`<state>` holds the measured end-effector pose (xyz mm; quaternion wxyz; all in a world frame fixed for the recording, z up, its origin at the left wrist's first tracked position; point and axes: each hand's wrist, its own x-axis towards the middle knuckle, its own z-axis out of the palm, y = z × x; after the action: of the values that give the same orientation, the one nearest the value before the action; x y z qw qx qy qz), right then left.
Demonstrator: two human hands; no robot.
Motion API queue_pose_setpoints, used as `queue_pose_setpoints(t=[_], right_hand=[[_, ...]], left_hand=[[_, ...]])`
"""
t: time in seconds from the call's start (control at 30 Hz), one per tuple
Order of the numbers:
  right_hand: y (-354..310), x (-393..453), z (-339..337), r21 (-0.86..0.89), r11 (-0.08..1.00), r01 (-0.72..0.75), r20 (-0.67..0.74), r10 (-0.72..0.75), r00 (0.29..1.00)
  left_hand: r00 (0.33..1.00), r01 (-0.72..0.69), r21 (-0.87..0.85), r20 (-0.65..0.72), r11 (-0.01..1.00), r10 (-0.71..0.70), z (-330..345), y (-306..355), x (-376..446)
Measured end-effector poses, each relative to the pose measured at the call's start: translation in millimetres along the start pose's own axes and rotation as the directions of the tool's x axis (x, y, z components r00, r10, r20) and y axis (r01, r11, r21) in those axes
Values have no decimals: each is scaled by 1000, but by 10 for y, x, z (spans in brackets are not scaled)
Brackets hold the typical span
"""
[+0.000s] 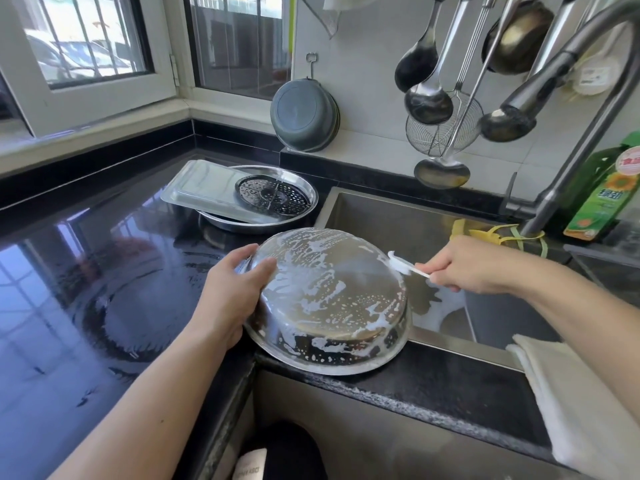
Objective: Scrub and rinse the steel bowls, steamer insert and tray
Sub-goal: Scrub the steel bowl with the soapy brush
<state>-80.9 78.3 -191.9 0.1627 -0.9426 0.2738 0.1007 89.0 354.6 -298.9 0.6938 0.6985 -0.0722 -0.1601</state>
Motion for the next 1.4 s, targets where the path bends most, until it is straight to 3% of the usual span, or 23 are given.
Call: queue_pose_setpoints(t=[0.4, 0.57, 0.73, 0.87, 0.93, 1.07, 1.3, 1.4], right_hand=[[-179, 222, 159, -67, 998, -5, -141, -4, 990], [-38, -335, 322, -60, 998, 4, -156, -14, 988], [-65, -841, 553, 99, 993, 60, -170, -42, 985], [-58, -632, 491, -21, 1000, 17, -260, -22, 965], [-60, -578, 410, -72, 997, 4, -235, -21, 972], [-193, -759, 350, -112, 984, 137, -55, -144, 988], [-204, -300, 166, -162, 986, 37, -168, -65, 984], [-285, -385, 162, -151, 981, 120, -78, -133, 988]], left_hand=[[999, -24, -36, -26, 999, 23, 34, 69, -60], [998, -36, -32, -43, 999, 34, 15, 45, -29], [998, -51, -29, -42, 998, 50, 54, 47, -36], [997, -60, -41, -44, 997, 58, 62, 50, -31], [997, -63, -47, -46, 997, 61, 57, 51, -28], [997, -60, -63, -49, 996, 57, 38, 33, -9], [996, -74, -49, -47, 996, 72, 30, 34, -13], [996, -80, -52, -52, 995, 78, 13, 19, 1]])
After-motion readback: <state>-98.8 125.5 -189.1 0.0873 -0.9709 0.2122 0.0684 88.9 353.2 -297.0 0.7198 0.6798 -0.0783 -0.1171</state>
